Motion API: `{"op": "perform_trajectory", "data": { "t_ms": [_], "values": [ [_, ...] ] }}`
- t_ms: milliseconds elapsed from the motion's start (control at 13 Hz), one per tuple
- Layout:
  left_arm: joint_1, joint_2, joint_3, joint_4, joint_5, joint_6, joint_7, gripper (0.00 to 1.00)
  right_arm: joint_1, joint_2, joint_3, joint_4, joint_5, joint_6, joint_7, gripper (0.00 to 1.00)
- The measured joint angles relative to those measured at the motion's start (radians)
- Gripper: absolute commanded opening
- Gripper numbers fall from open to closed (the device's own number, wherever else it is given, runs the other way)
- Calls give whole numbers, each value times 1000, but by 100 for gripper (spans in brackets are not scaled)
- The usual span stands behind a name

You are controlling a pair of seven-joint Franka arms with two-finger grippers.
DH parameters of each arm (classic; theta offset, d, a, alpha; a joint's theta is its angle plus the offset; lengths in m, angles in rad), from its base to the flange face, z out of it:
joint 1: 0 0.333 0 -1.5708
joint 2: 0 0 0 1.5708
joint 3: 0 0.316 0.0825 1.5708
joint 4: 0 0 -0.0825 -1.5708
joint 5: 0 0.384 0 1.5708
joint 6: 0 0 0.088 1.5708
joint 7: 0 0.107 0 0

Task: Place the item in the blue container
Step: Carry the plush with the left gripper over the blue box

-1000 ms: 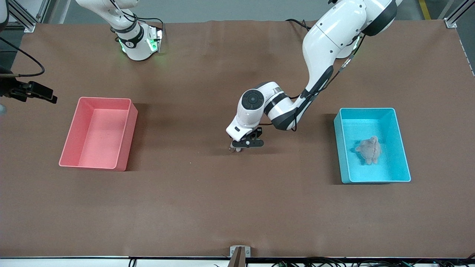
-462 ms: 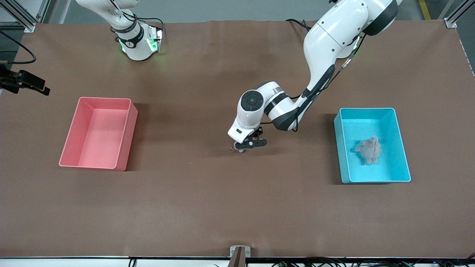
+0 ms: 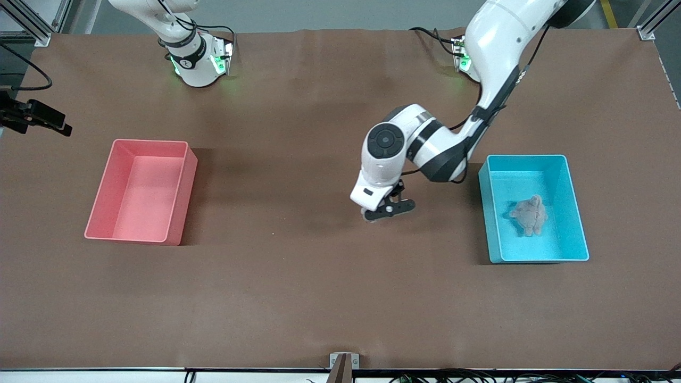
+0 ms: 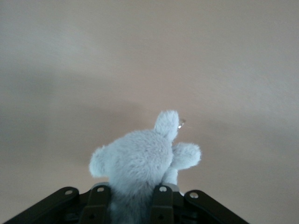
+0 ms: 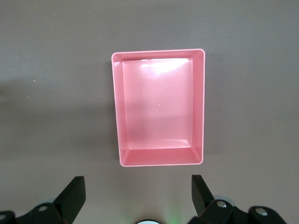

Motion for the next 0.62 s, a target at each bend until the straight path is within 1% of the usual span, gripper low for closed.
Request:
{"op": "perform_trajectory", "data": {
  "t_ms": [154, 231, 385, 615],
  "values": [
    [93, -67, -27, -54, -3, -46, 79, 6, 0, -17, -1, 0, 0, -6, 0, 100],
    [163, -96, -55, -91, -4, -50, 131, 6, 0, -27, -1, 0, 0, -11, 0, 100],
    [341, -151, -135, -168, -5, -51, 258, 6, 0, -37, -1, 0, 0, -16, 0, 100],
    [635, -218, -254, -271, -6, -52, 487, 6, 0, -38, 0, -3, 0, -17, 0, 100]
  ]
}}
